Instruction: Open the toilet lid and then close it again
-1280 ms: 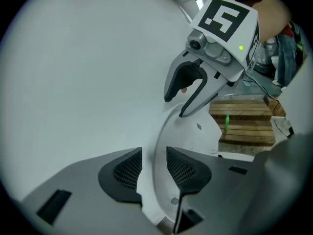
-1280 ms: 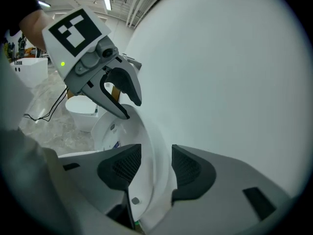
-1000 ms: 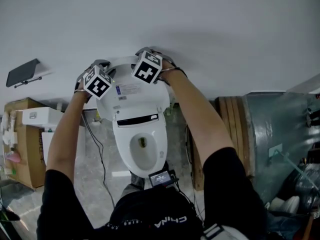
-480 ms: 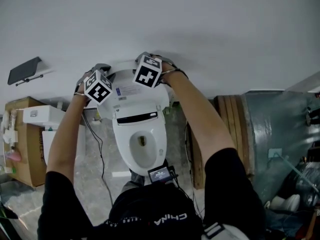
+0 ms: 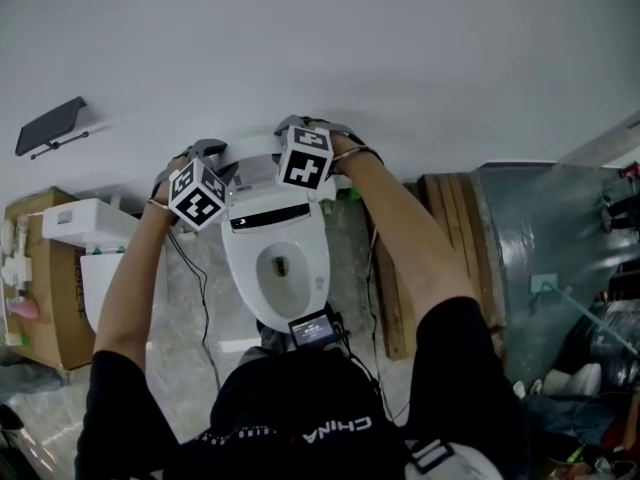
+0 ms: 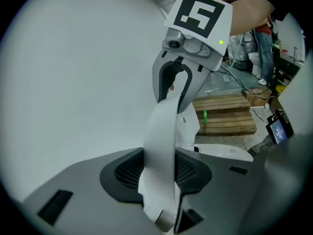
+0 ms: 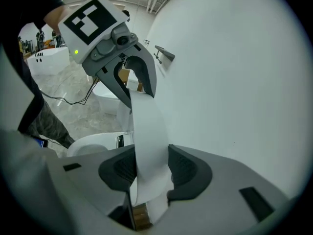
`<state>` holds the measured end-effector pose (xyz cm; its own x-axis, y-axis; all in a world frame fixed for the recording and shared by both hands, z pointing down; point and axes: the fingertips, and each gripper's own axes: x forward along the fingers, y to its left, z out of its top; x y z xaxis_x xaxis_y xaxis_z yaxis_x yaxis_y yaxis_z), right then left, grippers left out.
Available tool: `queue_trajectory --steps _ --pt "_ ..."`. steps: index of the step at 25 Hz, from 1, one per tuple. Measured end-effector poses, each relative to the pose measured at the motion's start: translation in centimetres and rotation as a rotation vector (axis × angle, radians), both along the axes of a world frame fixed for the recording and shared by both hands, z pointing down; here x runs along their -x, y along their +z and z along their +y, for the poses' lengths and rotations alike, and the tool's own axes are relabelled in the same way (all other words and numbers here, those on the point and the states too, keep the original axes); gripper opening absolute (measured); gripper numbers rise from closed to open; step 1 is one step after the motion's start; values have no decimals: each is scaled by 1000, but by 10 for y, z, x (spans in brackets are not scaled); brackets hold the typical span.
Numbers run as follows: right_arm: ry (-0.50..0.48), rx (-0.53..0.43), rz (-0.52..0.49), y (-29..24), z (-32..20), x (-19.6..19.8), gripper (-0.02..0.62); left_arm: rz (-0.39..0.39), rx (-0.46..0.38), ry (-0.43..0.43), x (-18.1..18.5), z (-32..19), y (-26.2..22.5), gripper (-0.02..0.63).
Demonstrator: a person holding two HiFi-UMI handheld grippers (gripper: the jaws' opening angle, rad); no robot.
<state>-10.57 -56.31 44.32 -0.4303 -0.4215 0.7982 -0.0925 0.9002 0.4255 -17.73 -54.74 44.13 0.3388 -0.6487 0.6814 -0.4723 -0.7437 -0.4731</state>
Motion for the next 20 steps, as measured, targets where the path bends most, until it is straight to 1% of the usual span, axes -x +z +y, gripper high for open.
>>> queue_trajectory --steps 5,12,16,20 --pt "2 -46 49 8 45 -8 167 11 -18 58 -8 48 7 161" --pt "25 -82 93 25 108 -20 181 -2 22 152 -20 115 23 189" --pt "18 -80 116 37 142 -33 193 -29 22 171 -33 150 36 196" --pt "-1 -84 117 49 177 -44 202 -66 -6 156 -43 184 49 199"
